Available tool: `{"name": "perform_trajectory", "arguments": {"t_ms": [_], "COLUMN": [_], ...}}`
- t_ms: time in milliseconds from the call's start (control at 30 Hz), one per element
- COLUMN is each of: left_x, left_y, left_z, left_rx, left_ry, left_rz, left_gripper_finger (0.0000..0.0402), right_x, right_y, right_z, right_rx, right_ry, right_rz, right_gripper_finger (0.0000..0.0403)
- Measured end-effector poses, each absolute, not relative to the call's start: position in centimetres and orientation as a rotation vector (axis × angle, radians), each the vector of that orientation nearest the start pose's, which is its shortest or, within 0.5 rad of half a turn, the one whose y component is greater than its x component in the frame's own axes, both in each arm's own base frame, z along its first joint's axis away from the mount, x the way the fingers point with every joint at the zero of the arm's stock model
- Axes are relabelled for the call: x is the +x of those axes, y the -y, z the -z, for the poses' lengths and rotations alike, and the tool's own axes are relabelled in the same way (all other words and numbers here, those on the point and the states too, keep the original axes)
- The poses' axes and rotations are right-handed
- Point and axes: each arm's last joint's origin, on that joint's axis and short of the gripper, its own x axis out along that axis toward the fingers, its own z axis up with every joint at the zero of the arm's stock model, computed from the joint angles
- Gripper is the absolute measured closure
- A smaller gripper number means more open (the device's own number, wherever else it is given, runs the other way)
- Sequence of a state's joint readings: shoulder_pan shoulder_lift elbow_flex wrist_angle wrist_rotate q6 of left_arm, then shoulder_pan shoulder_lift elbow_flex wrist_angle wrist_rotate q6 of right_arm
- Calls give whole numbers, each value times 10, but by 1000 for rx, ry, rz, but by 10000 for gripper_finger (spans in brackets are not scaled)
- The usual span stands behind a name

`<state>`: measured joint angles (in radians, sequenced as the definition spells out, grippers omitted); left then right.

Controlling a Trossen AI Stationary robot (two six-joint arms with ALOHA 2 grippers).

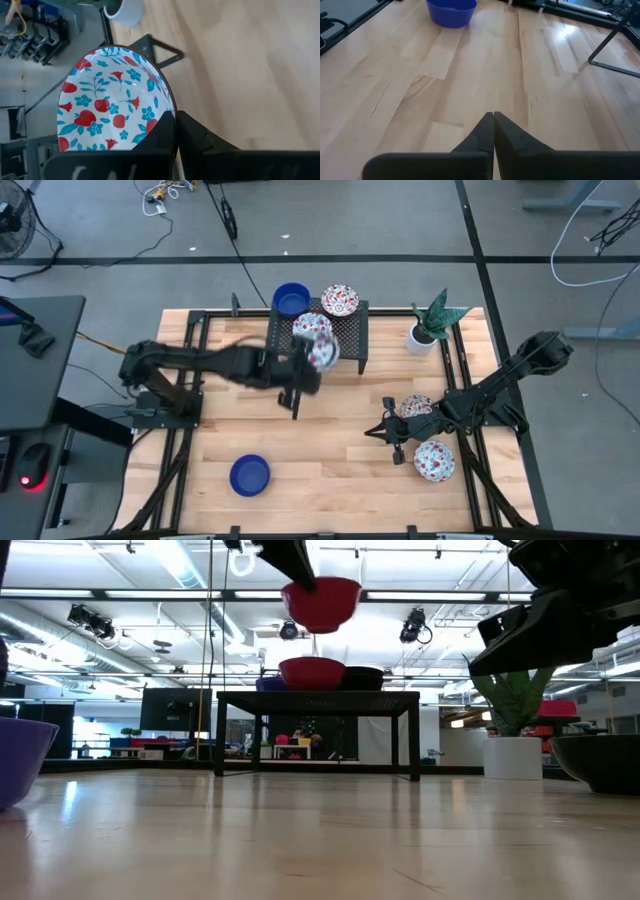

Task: Pick & Place Mini bowls
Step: Stack the top red bowl on top of the other red bowl on the shelf

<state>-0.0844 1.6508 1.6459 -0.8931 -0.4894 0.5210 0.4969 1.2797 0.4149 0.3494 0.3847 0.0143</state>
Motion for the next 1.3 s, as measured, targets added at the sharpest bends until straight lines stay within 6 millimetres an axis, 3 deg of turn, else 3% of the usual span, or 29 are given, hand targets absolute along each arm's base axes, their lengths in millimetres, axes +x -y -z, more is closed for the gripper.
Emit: {"name": "perform_trajectory", "arguments": {"t_ms": [233, 500, 833, 1300], "left_x": [345, 341, 339, 343], "left_y": [-37, -65, -82, -86], "left_z": [-353, -353, -353, -330], "left_rx": [668, 547, 455, 505], "left_ry": [-993, -987, -964, -984], "left_rz": [-154, -175, -204, -243], "left_gripper_finger": [391, 385, 387, 390], "right_x": [208, 208, 208, 207], "right_y": [-100, -100, -100, -100], "right_z": [-162, -161, -161, -160], "right_rx": [-208, -211, -211, -211], "right_ry": [-475, -485, -486, -487], "right_rz": [-106, -106, -105, -106], "right_gripper_finger": [394, 394, 394, 394]}}
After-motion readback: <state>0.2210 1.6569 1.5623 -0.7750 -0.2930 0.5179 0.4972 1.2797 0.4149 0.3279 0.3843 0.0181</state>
